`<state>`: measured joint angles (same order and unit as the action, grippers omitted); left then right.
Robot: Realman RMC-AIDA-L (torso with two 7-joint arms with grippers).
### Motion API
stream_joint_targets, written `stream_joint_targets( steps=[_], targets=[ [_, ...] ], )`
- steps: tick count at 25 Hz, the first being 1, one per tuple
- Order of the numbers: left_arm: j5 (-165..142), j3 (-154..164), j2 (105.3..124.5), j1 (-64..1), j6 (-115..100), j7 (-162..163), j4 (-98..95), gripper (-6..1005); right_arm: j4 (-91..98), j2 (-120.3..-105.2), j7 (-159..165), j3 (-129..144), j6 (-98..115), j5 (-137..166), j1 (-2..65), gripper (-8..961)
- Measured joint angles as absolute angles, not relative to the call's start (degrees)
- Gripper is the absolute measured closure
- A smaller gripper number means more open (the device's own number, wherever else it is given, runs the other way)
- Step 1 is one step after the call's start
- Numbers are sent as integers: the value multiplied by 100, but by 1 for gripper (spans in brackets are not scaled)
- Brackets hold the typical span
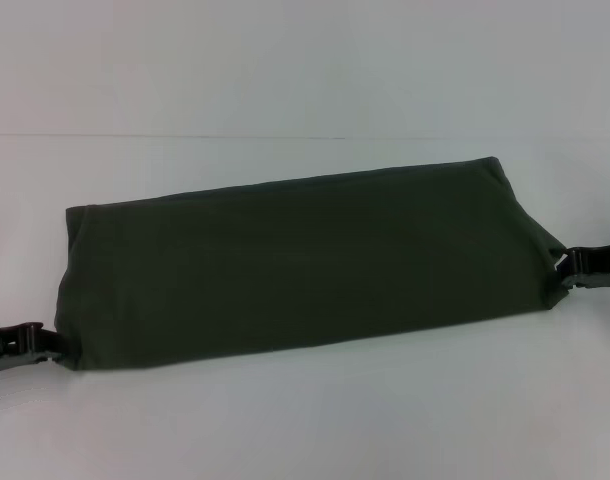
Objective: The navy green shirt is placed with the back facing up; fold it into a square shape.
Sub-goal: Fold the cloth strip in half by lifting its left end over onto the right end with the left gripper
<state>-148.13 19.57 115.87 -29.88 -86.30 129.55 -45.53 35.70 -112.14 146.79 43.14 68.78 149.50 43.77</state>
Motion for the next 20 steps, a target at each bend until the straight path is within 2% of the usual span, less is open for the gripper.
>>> stream_joint_targets(
  steps=[3,20],
  targets=[
    [-14814,1962,11582,-3001,-8630,12955,-4555,941,3588,-11207,14679,4307,6921,14946,4377,953],
    [-14902,1881,11462,-3020,-9271,12832,-4695,951,3631,-11078,13983,4061,8013,14723,4087,937]
  ],
)
